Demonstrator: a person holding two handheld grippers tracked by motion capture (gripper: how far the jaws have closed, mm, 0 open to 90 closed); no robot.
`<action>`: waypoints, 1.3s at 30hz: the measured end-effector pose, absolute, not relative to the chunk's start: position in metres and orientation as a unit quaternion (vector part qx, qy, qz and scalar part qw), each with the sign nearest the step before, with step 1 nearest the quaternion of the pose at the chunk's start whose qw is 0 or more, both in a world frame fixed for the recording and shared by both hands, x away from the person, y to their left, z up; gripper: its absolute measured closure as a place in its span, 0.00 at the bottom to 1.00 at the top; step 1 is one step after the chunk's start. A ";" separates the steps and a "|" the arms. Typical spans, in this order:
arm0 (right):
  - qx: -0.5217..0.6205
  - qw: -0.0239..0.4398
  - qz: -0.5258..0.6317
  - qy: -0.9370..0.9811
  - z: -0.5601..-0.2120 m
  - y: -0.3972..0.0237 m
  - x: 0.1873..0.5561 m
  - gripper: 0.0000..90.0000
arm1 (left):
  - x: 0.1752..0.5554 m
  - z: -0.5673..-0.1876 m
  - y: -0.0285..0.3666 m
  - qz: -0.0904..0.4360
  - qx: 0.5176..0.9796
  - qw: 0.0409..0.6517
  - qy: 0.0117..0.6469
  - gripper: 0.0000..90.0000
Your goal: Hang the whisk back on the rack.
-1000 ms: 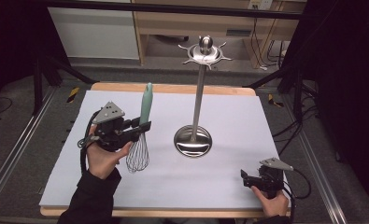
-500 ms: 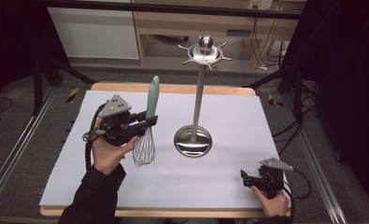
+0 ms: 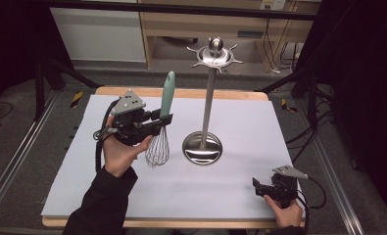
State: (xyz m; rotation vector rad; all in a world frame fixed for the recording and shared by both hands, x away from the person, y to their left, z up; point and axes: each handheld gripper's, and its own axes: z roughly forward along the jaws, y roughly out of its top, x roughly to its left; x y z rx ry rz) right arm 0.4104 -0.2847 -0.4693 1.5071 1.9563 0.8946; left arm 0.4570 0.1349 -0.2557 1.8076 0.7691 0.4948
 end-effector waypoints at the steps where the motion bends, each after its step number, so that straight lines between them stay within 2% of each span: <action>1: 0.555 0.255 0.330 0.720 -0.469 -0.285 0.410 0.11 | 0.457 -0.255 0.134 0.208 0.758 0.528 0.322 0.77; 39: 0.553 0.255 0.333 0.720 -0.469 -0.285 0.411 0.11 | 0.483 -0.238 0.102 0.201 0.776 0.502 0.324 0.77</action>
